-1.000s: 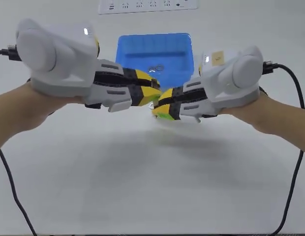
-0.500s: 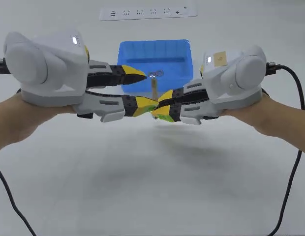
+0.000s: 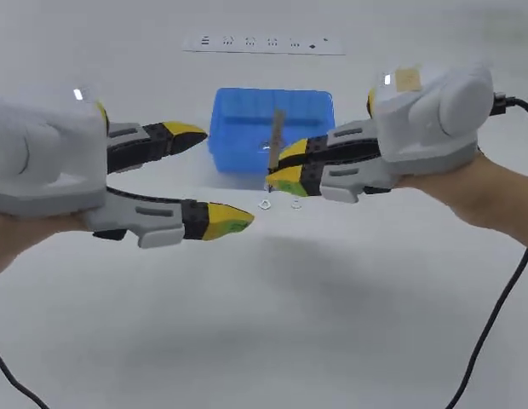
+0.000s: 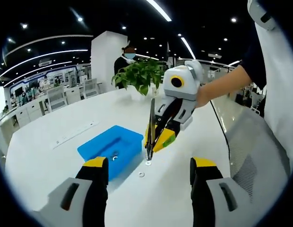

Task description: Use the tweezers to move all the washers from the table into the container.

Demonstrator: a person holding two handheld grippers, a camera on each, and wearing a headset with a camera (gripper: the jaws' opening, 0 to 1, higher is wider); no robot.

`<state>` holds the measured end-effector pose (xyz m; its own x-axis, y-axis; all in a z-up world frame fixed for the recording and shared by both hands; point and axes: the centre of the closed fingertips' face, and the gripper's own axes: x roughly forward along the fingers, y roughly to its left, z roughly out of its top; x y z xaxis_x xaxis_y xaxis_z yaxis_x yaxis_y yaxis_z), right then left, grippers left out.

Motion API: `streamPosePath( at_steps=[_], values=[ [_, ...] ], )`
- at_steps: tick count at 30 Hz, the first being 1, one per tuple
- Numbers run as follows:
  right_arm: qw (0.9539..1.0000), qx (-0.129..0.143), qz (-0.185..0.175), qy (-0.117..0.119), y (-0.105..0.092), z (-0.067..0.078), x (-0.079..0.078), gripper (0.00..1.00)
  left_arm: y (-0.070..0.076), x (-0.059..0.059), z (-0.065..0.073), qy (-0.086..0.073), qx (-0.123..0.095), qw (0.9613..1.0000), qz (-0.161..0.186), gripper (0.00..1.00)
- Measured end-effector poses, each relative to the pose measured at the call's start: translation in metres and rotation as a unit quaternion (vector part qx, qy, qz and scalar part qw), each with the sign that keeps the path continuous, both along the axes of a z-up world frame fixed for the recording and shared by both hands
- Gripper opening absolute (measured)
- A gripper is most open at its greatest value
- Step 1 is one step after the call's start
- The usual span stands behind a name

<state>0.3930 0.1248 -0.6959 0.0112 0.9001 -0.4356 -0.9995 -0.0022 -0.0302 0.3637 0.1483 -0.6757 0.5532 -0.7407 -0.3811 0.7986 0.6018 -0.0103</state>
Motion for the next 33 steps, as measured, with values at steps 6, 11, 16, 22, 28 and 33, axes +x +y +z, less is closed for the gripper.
streamPosePath(
  at_steps=[6, 11, 16, 22, 28, 33],
  values=[
    [0.9999, 0.004, -0.004, -0.015, 0.003, 0.017, 0.010, 0.09, 0.011, -0.007, 0.002, 0.003, -0.022, 0.9996, 0.016, 0.91],
    [0.9996, 0.008, -0.008, -0.026, 0.007, 0.029, 0.022, 0.09, 0.023, -0.004, 0.003, 0.000, -0.041, 0.9979, 0.051, 1.00],
    [0.9993, 0.013, -0.012, -0.032, 0.009, 0.037, 0.038, 0.09, 0.032, -0.003, 0.007, -0.007, -0.074, 0.9947, 0.070, 1.00],
    [0.9990, 0.018, -0.027, -0.031, 0.014, 0.036, 0.063, 0.09, 0.040, -0.005, -0.004, 0.002, -0.071, 0.9945, 0.077, 1.00],
    [0.9990, 0.001, -0.032, -0.033, 0.023, 0.012, 0.088, 0.09, 0.048, -0.006, -0.016, 0.008, -0.071, 0.9934, 0.089, 1.00],
    [0.9985, -0.018, -0.047, -0.023, 0.026, -0.017, 0.106, 0.09, 0.057, -0.008, -0.014, 0.013, -0.099, 0.9891, 0.108, 1.00]
  ],
)
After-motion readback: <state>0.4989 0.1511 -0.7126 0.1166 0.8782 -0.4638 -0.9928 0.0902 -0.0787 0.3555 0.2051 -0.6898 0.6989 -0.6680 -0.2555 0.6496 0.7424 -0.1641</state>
